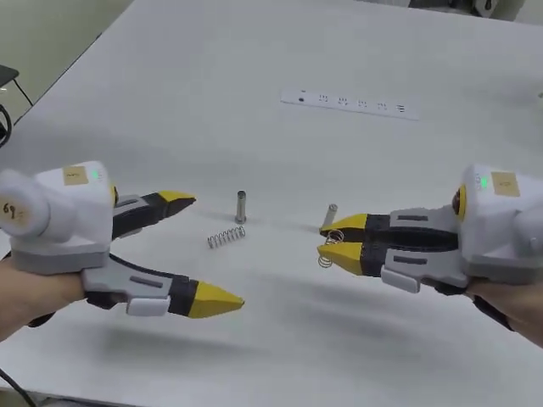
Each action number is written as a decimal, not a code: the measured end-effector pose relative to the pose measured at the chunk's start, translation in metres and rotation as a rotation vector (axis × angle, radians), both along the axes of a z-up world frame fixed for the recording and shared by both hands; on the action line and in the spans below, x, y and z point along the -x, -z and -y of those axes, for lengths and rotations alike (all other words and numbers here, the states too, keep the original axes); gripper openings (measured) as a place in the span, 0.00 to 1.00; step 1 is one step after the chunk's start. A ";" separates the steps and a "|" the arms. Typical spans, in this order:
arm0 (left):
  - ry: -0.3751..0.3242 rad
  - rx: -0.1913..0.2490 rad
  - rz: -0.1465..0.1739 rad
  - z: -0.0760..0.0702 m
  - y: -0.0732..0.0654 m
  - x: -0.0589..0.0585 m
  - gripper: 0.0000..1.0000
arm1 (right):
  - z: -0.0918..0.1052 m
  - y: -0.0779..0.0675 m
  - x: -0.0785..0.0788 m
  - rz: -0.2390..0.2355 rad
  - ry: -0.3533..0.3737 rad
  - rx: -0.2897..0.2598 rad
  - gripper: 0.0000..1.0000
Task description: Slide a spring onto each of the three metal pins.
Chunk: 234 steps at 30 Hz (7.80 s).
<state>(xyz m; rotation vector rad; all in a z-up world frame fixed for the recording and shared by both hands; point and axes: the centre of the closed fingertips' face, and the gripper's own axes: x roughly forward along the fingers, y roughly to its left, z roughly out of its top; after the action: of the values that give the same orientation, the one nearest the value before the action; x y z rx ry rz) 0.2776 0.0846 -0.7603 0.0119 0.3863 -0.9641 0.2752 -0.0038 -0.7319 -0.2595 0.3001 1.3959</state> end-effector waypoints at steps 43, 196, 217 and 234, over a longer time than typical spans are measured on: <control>-0.055 0.015 0.000 -0.017 -0.002 0.000 0.98 | 0.018 0.002 -0.103 0.025 0.269 0.002 0.08; -0.090 0.016 -0.008 -0.027 -0.003 0.004 0.95 | -0.008 0.047 -0.031 -0.074 0.153 0.059 0.23; -0.102 0.016 -0.011 -0.032 -0.001 0.005 0.95 | -0.061 0.050 -0.040 0.008 -0.040 0.181 0.22; -0.106 0.014 -0.012 -0.033 -0.001 0.003 0.94 | -0.088 0.079 -0.044 0.123 -0.198 0.388 0.18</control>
<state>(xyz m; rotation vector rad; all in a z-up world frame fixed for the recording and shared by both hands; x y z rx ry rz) 0.2744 0.1179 -0.7590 -0.0266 0.3880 -0.8624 0.3192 0.0846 -0.8106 -0.7085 0.4523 1.5018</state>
